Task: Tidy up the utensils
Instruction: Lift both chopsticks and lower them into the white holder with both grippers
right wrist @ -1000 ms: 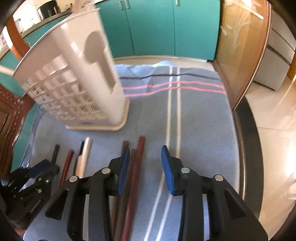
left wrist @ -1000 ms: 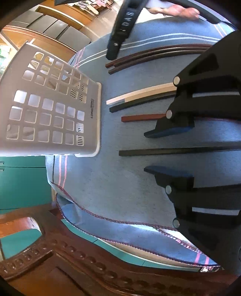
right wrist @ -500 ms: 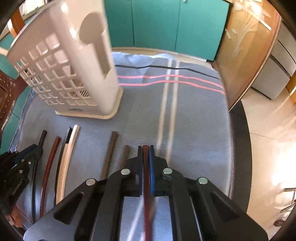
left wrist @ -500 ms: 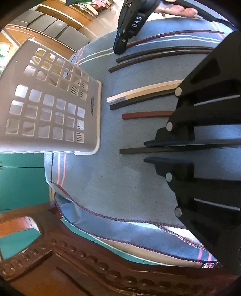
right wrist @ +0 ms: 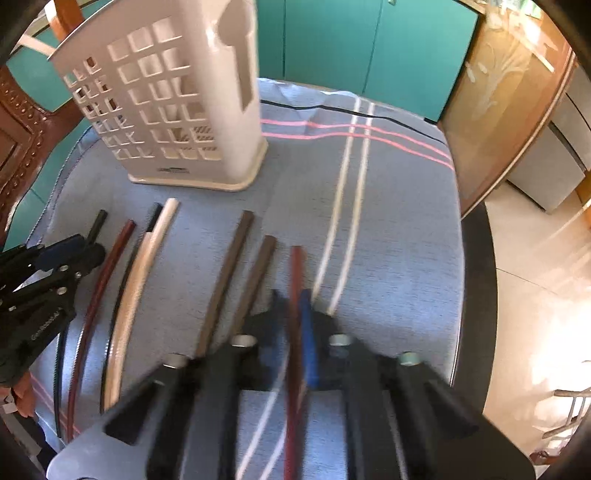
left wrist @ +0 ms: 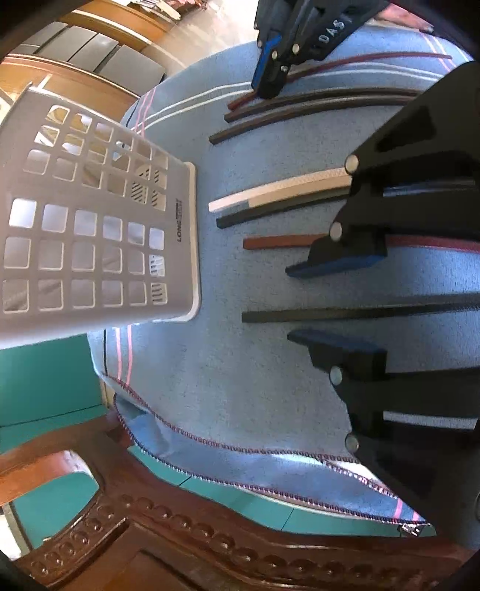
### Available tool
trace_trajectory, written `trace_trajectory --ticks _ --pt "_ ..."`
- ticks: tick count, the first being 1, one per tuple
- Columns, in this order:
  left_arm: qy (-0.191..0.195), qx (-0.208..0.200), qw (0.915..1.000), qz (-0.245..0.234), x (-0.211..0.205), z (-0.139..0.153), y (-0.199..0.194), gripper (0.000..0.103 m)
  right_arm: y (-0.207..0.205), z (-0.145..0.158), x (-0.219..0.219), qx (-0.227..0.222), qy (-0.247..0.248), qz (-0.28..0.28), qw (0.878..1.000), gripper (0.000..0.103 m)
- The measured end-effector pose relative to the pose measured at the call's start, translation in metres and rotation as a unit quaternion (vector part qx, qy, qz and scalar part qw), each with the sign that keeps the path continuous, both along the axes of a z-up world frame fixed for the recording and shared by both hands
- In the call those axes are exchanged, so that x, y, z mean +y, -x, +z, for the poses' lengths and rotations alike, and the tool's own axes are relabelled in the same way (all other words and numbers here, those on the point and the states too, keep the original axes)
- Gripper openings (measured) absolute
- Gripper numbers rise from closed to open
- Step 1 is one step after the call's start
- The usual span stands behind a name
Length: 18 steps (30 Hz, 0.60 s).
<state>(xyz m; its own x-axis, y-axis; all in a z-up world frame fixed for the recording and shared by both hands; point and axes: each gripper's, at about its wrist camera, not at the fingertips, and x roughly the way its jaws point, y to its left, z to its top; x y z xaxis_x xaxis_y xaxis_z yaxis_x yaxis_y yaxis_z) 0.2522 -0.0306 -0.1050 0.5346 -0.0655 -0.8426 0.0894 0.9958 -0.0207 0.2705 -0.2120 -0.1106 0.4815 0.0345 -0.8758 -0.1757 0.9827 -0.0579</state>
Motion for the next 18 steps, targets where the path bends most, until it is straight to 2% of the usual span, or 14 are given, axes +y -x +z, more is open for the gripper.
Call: trace_trajectory --ticks 1,2,6,11,16,18 --pt "0.003 0.002 1.0 -0.004 -0.002 0.001 -0.002 0.011 0.002 0.002 0.002 -0.002 0.003 0.0 1.0 0.007" --pt "0.004 0.004 1.0 -0.006 -0.003 0.002 -0.002 0.007 0.005 0.004 0.004 -0.003 0.002 0.001 1.0 0.006" --pt "0.017 -0.01 0.9998 -0.009 -0.001 0.013 0.006 0.007 0.024 0.028 0.011 -0.022 -0.017 0.01 1.0 0.006" --pt "0.05 -0.073 0.9959 -0.019 0.009 0.062 0.039 0.007 0.063 0.085 0.004 -0.078 -0.071 0.023 0.994 0.006" --pt "0.084 -0.149 0.9846 -0.034 0.021 0.124 0.083 0.007 0.117 0.15 -0.01 -0.144 -0.135 0.038 0.98 0.007" --pt "0.089 -0.175 0.9799 -0.036 0.025 0.148 0.09 0.007 0.123 0.168 -0.02 -0.162 -0.158 0.04 0.973 0.007"
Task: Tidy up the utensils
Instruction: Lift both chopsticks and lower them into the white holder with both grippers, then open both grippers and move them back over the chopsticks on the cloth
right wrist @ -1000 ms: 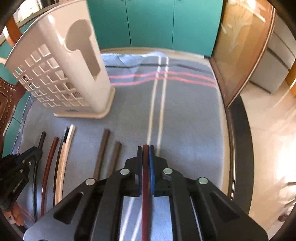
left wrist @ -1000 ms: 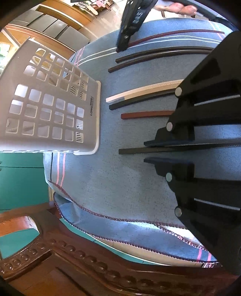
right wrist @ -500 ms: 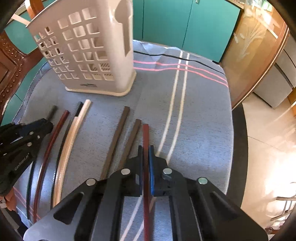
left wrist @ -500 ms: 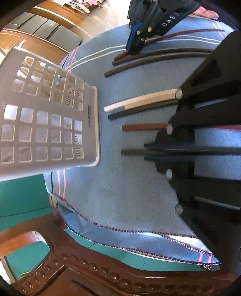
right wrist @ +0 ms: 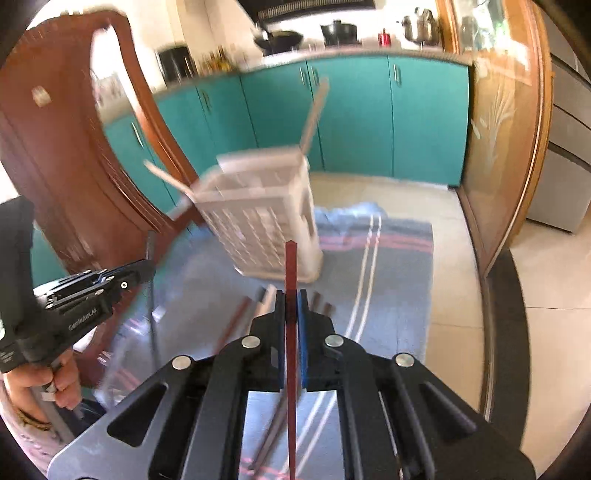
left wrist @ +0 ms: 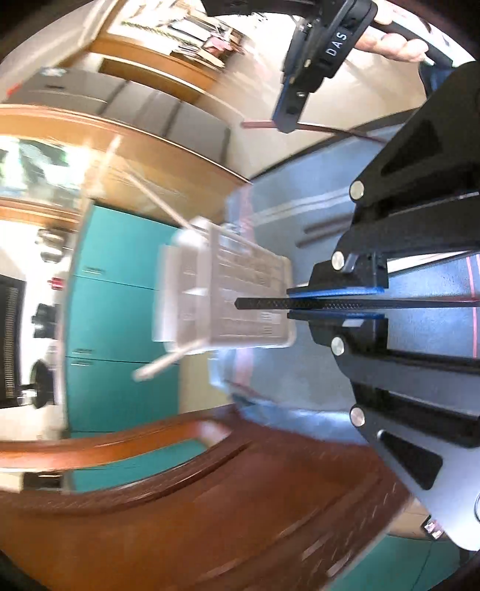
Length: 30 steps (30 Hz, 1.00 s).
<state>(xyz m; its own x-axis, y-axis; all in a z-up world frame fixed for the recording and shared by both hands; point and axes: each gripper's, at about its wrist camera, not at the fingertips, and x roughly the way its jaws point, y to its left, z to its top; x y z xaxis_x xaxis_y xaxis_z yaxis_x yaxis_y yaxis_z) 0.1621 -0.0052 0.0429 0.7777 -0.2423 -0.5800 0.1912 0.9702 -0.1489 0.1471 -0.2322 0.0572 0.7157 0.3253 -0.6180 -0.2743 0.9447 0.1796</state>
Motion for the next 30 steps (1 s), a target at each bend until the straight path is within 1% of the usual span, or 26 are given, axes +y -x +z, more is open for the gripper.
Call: trace_trajectory --ticks 1,4,5,6,7,9,11,12,13,15,16,17,18,19,21,22,24,26,29,30 --pt "0.003 -0.018 0.9998 0.003 0.005 0.017 0.005 0.007 0.008 0.012 -0.002 -0.013 -0.015 0.001 1.0 0.007" --pt "0.021 -0.057 0.9981 0.012 0.018 0.058 0.005 0.007 0.024 0.05 -0.005 -0.049 -0.052 0.002 0.997 0.007" --pt "0.028 -0.066 0.9973 0.014 0.019 0.068 0.007 0.007 0.018 0.059 -0.005 -0.06 -0.062 0.001 0.996 0.007" --pt "0.037 -0.076 0.9963 0.016 0.023 0.084 0.003 0.007 0.019 0.077 -0.005 -0.076 -0.075 -0.002 0.994 0.007" --pt "0.044 -0.082 0.9955 0.018 0.025 0.094 -0.002 0.007 0.016 0.089 -0.006 -0.084 -0.081 -0.007 0.993 0.007" --pt "0.059 -0.108 0.9922 0.018 0.029 0.126 -0.013 0.007 0.005 0.122 -0.003 -0.109 -0.1 -0.015 0.989 0.007" --pt "0.069 -0.132 0.9885 0.024 0.032 0.154 -0.021 0.007 -0.011 0.148 -0.004 -0.129 -0.122 -0.02 0.984 0.007" --pt "0.071 -0.143 0.9869 0.027 0.03 0.163 -0.022 0.007 -0.027 0.154 -0.008 -0.138 -0.127 -0.025 0.982 0.007" --pt "0.071 -0.158 0.9844 0.031 0.028 0.175 -0.031 0.007 -0.036 0.171 -0.007 -0.159 -0.134 -0.037 0.977 0.007" --pt "0.067 -0.177 0.9809 0.044 0.023 0.183 -0.042 0.007 -0.052 0.181 -0.009 -0.189 -0.134 -0.055 0.971 0.007" --pt "0.06 -0.185 0.9795 0.053 0.019 0.18 -0.054 0.007 -0.06 0.185 -0.006 -0.203 -0.126 -0.073 0.968 0.007" --pt "0.054 -0.182 0.9801 0.058 0.016 0.174 -0.065 0.007 -0.068 0.183 -0.005 -0.208 -0.118 -0.083 0.967 0.007" --pt "0.054 -0.17 0.9821 0.061 0.013 0.161 -0.077 0.007 -0.074 0.178 -0.002 -0.207 -0.109 -0.09 0.968 0.007" --pt "0.054 -0.156 0.9844 0.061 0.014 0.153 -0.082 0.007 -0.083 0.168 0.003 -0.202 -0.1 -0.094 0.97 0.007" --pt "0.049 -0.122 0.9892 0.065 0.009 0.124 -0.099 0.007 -0.1 0.141 0.008 -0.179 -0.087 -0.092 0.976 0.007" --pt "0.047 -0.112 0.9902 0.07 0.01 0.113 -0.104 0.007 -0.109 0.121 0.011 -0.164 -0.082 -0.09 0.979 0.007" --pt "0.048 -0.096 0.9915 0.073 0.01 0.093 -0.109 0.007 -0.117 0.094 0.013 -0.145 -0.069 -0.089 0.983 0.007" --pt "0.056 -0.087 0.9921 0.072 0.013 0.079 -0.108 0.007 -0.12 0.075 0.012 -0.137 -0.061 -0.093 0.984 0.007" --pt "0.06 -0.084 0.9921 0.07 0.015 0.068 -0.106 0.007 -0.117 0.063 0.008 -0.121 -0.054 -0.098 0.986 0.008" --pt "0.058 -0.087 0.9921 0.069 0.014 0.067 -0.103 0.01 -0.113 0.063 0.006 -0.122 -0.05 -0.1 0.986 0.009"
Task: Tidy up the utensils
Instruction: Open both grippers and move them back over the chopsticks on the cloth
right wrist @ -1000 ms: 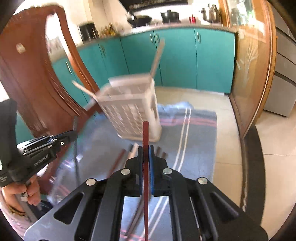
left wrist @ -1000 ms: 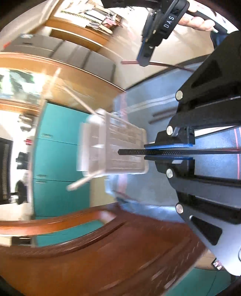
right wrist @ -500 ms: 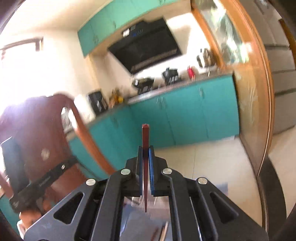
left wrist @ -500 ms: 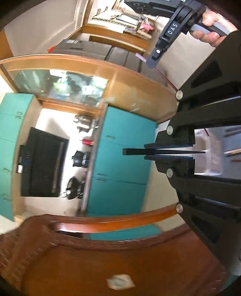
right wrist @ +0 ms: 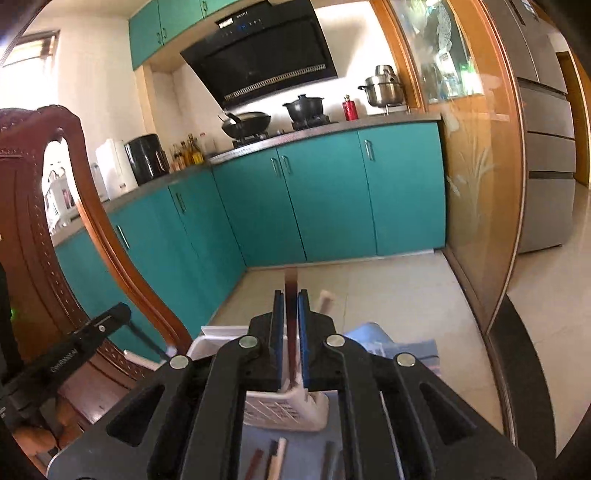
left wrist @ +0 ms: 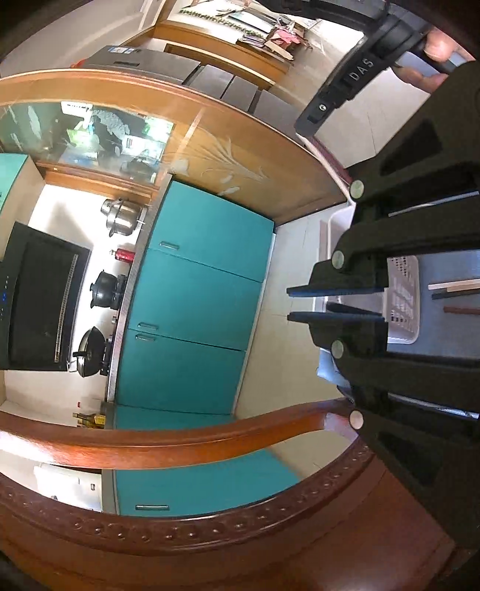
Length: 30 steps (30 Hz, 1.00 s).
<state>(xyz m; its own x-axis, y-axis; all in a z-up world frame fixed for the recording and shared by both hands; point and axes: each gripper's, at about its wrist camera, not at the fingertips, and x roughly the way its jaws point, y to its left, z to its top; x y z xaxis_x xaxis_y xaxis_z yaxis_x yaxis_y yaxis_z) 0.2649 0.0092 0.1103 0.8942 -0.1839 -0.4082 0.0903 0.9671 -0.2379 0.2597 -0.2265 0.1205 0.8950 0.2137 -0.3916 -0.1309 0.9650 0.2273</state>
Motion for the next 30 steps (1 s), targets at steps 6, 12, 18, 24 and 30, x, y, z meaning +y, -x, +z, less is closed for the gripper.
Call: trace_trajectory --ticks 6,12,18,24,30 --pt "-0.018 -0.081 0.9965 -0.002 0.005 0.006 0.068 0.029 0.056 0.006 -0.028 -0.051 -0.008 -0.025 0.998 0.029" --pt "-0.054 -0.018 0.9979 -0.031 -0.002 -0.036 0.088 0.028 0.072 -0.047 -0.068 0.02 -0.038 -0.084 0.996 0.029" --pt "-0.08 0.183 0.9791 -0.039 -0.019 -0.13 0.042 0.022 0.004 -0.155 -0.027 0.261 0.029 0.005 0.965 0.029" --pt "-0.111 0.248 0.9616 -0.04 -0.034 -0.166 0.035 0.036 -0.007 -0.19 0.002 0.297 0.075 0.033 0.951 0.029" --pt "-0.128 0.262 0.9554 -0.048 -0.041 -0.179 0.038 0.044 -0.012 -0.209 0.017 0.317 0.111 0.023 0.942 0.029"
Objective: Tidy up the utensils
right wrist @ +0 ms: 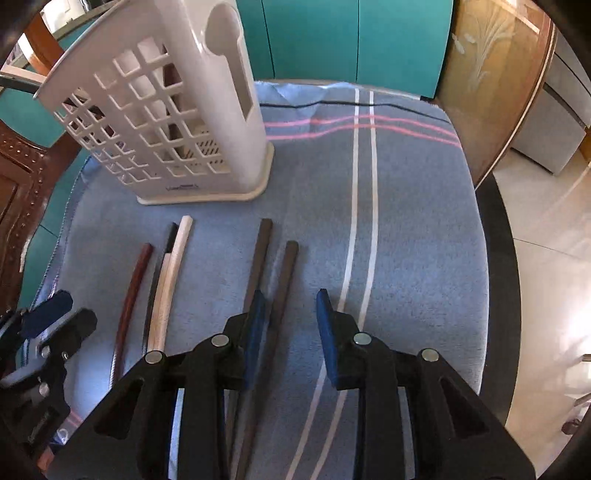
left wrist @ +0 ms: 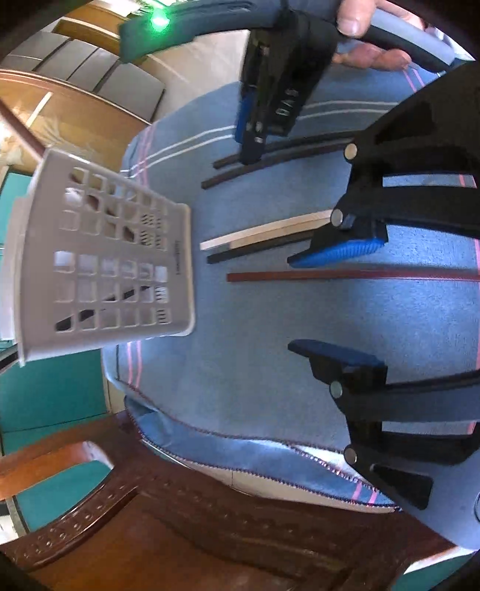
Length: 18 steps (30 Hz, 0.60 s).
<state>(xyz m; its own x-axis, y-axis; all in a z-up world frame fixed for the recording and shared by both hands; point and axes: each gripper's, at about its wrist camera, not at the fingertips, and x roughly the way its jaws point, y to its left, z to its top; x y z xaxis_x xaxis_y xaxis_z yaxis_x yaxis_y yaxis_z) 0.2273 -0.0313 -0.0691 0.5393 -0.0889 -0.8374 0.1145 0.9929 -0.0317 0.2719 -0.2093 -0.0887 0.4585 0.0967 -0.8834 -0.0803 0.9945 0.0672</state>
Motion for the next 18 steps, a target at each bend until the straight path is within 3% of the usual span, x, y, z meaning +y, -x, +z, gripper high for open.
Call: trace_trajectory --ticks 3,5,9,18 --pt "-0.006 0.009 0.9999 -0.001 -0.001 -0.009 0.0 0.046 0.0 -0.002 0.003 -0.001 0.007 0.0 1.0 0.028" --pt "-0.006 0.014 0.9999 -0.003 -0.002 -0.014 -0.002 0.046 0.0 -0.004 0.006 -0.001 0.009 0.004 1.0 0.01" --pt "-0.003 0.017 0.9999 0.0 0.0 -0.018 -0.003 0.052 0.002 -0.003 0.0 -0.002 -0.006 -0.005 1.0 0.007" --pt "-0.003 0.018 0.9998 -0.001 -0.001 -0.02 -0.003 0.055 0.008 0.006 -0.023 0.001 -0.011 -0.027 1.0 0.007"
